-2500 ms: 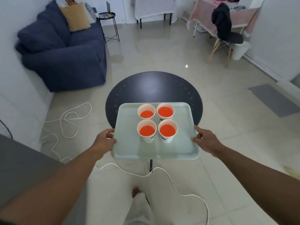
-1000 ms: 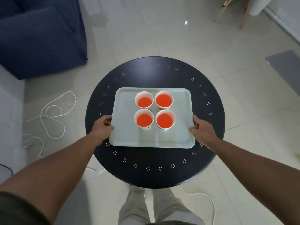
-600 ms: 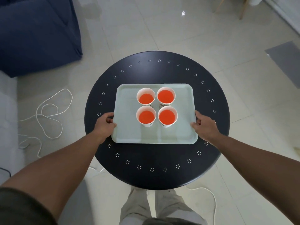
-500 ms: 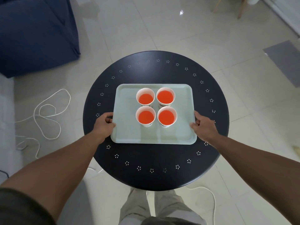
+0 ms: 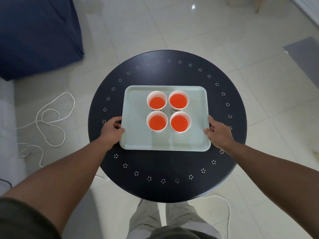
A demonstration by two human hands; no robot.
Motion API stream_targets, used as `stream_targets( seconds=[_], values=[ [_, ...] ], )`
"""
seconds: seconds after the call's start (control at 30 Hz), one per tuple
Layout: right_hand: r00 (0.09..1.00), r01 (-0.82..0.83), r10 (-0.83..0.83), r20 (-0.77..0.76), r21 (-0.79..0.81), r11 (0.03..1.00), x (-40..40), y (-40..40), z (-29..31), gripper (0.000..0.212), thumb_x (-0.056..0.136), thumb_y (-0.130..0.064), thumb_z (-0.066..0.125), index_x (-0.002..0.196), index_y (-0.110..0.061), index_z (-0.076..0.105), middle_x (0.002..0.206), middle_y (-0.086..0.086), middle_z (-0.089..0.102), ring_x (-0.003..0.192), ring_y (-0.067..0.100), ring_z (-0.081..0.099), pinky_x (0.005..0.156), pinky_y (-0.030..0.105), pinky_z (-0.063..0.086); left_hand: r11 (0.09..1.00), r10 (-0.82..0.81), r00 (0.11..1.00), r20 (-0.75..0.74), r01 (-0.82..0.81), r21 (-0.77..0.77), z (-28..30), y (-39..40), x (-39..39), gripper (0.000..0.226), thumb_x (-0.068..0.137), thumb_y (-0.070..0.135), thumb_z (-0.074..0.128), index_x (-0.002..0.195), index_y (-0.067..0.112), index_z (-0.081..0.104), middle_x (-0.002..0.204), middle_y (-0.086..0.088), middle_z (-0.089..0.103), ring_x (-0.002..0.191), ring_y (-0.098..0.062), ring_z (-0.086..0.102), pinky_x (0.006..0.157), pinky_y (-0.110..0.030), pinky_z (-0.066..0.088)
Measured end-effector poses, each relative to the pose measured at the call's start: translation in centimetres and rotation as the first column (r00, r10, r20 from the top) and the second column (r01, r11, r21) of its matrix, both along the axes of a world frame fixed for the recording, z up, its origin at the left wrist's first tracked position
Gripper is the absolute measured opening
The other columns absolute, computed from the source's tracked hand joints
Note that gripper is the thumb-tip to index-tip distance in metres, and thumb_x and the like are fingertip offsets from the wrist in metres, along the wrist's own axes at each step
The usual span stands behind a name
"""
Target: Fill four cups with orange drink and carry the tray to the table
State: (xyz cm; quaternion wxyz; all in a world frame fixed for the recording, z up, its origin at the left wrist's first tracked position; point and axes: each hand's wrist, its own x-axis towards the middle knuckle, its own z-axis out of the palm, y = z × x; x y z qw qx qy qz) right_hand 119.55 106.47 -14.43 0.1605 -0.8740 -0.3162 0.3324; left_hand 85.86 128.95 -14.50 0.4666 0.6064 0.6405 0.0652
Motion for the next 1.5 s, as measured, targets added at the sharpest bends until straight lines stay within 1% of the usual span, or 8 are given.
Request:
stream_targets(
  seconds=[0.13,0.23,0.37,0.47,0.6,0.77,0.97,1.5],
  values=[
    [1.000,0.008,-0.008,-0.005,-0.022,1.000,0.2,0.1,-0.2,0.064,0.104,-0.028,0.053,0.164,-0.031,0.031,0.102,-0.004,0.065,0.096,0.023,0.061,0.096,0.037,0.050,1.000,-0.016,1.000,-0.026,0.016,0.006,-0.2,-0.1,0.0,0.048,0.093,0.003,0.062,0.133,0.029,0.059,0.099,0.002,0.064,0.095,-0.014,0.061,0.082,-0.032,0.050],
    [1.000,-0.006,0.006,0.003,-0.050,0.999,0.5,-0.1,-0.4,0.066,0.103,-0.034,0.052,0.164,-0.035,0.027,0.120,0.003,0.071,0.103,0.027,0.064,0.100,0.042,0.052,0.997,-0.063,0.995,-0.083,0.066,0.033,-0.1,-0.3,0.0,0.046,0.094,0.006,0.062,0.135,0.027,0.057,0.099,0.004,0.063,0.091,-0.012,0.058,0.080,-0.030,0.046],
    [1.000,-0.012,0.012,0.003,-0.097,0.995,1.0,-0.4,-0.5,0.072,0.100,-0.040,0.051,0.165,-0.036,0.022,0.115,0.003,0.073,0.095,0.025,0.061,0.090,0.040,0.052,0.986,-0.156,0.973,-0.171,0.165,0.037,0.3,-0.7,-0.4,0.040,0.094,0.014,0.062,0.132,0.022,0.057,0.099,0.004,0.064,0.095,-0.016,0.060,0.078,-0.028,0.044],
    [0.999,-0.033,0.034,0.009,-0.117,0.993,0.9,-0.7,-0.5,0.072,0.099,-0.042,0.051,0.165,-0.035,0.023,0.116,0.004,0.072,0.101,0.028,0.063,0.088,0.041,0.052,0.974,-0.211,0.951,-0.227,0.224,0.031,0.5,-1.0,-1.1,0.038,0.093,0.019,0.064,0.130,0.020,0.057,0.099,0.004,0.065,0.094,-0.016,0.061,0.078,-0.030,0.048],
    [0.984,-0.132,0.147,0.097,-0.142,0.981,0.8,-1.2,-0.4,0.070,0.098,-0.042,0.045,0.163,-0.036,0.024,0.127,0.011,0.066,0.113,0.036,0.063,0.090,0.048,0.057,0.947,-0.280,0.907,-0.313,0.315,0.066,1.3,-1.8,-2.2,0.045,0.092,0.022,0.063,0.136,0.018,0.053,0.122,-0.001,0.062,0.109,-0.022,0.060,0.093,-0.041,0.051],
    [0.958,-0.213,0.247,0.144,-0.216,0.953,0.0,-1.5,0.8,0.067,0.101,-0.044,0.042,0.164,-0.035,0.022,0.142,0.014,0.056,0.123,0.036,0.059,0.096,0.051,0.054,0.922,-0.324,0.868,-0.376,0.378,0.080,2.5,-2.8,-3.0,0.055,0.091,0.027,0.062,0.143,0.020,0.046,0.138,-0.003,0.053,0.122,-0.025,0.055,0.096,-0.046,0.051],
    [0.945,-0.248,0.291,0.153,-0.250,0.936,-1.0,-2.1,2.6,0.063,0.102,-0.045,0.040,0.163,-0.035,0.027,0.153,0.011,0.049,0.134,0.035,0.054,0.100,0.050,0.052,0.896,-0.377,0.848,-0.372,0.436,0.086,4.4,-3.7,-2.4,0.043,0.091,0.028,0.060,0.133,0.025,0.052,0.127,0.000,0.053,0.110,-0.021,0.055,0.091,-0.046,0.053],
    [0.944,-0.256,0.296,0.142,-0.247,0.934,-2.5,-1.3,8.0,0.059,0.103,-0.050,0.043,0.159,-0.032,0.041,0.165,0.002,0.040,0.149,0.027,0.042,0.111,0.049,0.045,0.835,-0.446,0.802,-0.398,0.533,0.138,6.8,-4.3,-1.8,0.052,0.093,0.032,0.057,0.143,0.023,0.048,0.137,0.001,0.051,0.126,-0.022,0.047,0.098,-0.046,0.050]
  ],
)
